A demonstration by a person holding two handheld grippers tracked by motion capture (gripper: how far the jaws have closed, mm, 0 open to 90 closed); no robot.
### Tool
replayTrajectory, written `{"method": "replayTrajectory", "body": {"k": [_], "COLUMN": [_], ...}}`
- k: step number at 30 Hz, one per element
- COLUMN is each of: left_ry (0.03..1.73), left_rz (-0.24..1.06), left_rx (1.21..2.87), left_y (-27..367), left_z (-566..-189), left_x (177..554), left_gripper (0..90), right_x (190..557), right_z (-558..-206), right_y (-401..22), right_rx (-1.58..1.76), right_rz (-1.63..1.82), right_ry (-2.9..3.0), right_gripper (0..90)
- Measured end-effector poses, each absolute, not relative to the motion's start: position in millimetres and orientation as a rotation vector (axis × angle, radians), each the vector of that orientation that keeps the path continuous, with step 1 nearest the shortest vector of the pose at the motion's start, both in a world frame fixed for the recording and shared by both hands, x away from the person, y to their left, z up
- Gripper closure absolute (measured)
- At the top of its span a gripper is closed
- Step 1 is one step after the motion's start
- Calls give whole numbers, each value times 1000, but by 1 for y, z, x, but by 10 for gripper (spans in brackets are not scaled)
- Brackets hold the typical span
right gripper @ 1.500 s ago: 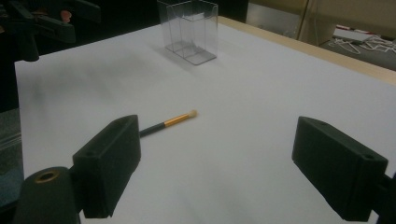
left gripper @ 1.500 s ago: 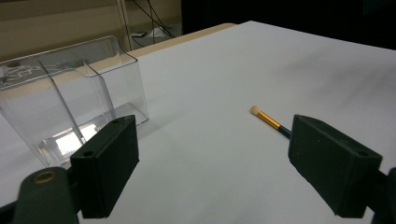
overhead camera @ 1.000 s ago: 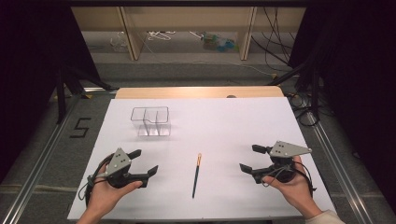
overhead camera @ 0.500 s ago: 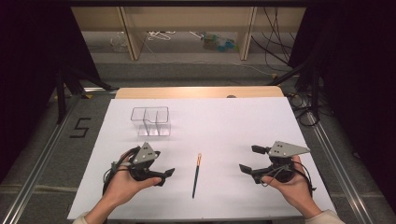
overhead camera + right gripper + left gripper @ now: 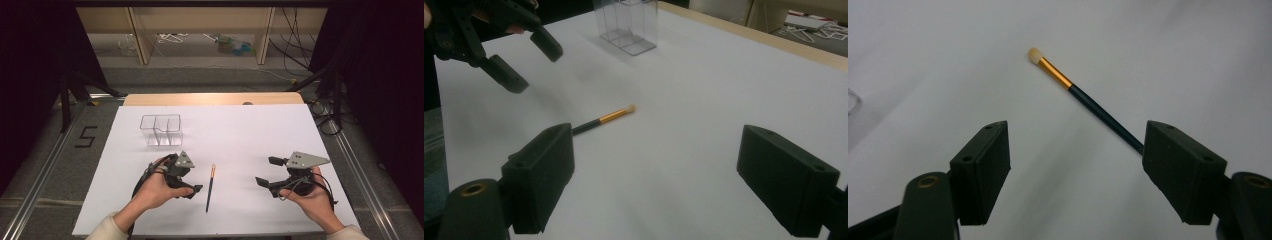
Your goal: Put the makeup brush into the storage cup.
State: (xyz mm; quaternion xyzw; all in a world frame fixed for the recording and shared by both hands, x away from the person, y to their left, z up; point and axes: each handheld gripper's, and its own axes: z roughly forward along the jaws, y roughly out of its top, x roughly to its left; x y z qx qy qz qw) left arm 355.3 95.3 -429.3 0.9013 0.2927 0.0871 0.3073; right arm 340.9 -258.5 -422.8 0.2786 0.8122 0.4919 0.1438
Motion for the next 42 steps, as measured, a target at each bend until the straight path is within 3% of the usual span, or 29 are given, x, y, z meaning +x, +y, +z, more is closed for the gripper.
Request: {"method": "replayTrajectory", "body": {"k": [4, 20, 42], "left_ry": [743, 797, 854], "left_rz": [187, 91, 48], "left_rx": [2471, 2514, 2653], "left_y": [83, 47, 33], "left_z": [-434, -444, -458], "left_x": [363, 373, 387], "left_gripper": [285, 312, 372], "right_x": [341, 342, 342], "right_z": [-424, -424, -425], "right_y": [-258, -257, -257], "right_rx": [800, 804, 796], "right_rz": [1448, 1442, 1447], "right_ry": [2343, 2349, 2375], "right_gripper": [161, 161, 161]}}
